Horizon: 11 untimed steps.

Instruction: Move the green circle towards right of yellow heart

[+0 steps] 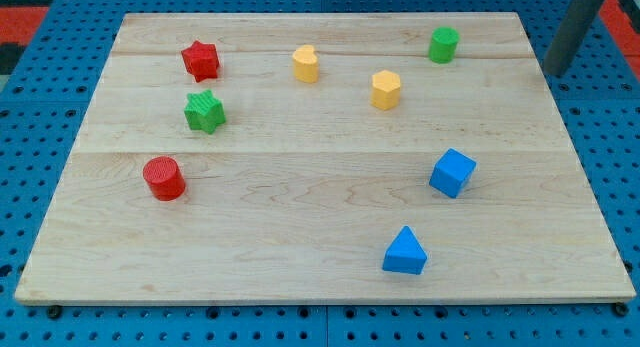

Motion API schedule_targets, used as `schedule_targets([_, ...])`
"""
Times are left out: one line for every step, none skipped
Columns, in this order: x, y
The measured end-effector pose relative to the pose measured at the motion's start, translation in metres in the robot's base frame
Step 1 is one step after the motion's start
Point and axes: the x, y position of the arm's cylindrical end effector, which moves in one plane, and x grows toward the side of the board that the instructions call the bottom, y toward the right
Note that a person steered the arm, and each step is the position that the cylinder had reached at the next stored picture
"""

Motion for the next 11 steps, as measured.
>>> schedule_targets([-0.009, -0.005])
schedule_targets([-0.024, -0.023])
schedule_targets([-0.027, -0.053])
schedule_targets([-0.027, -0.073])
schedule_targets([-0.025, -0.106])
schedule_targets([-0.029, -0.106])
schedule_targets([-0.05, -0.097])
schedule_targets([-0.063, -0.092])
schedule_targets([-0.064, -0.092])
schedule_targets([-0.064, -0.092])
schedule_targets([-0.064, -0.12])
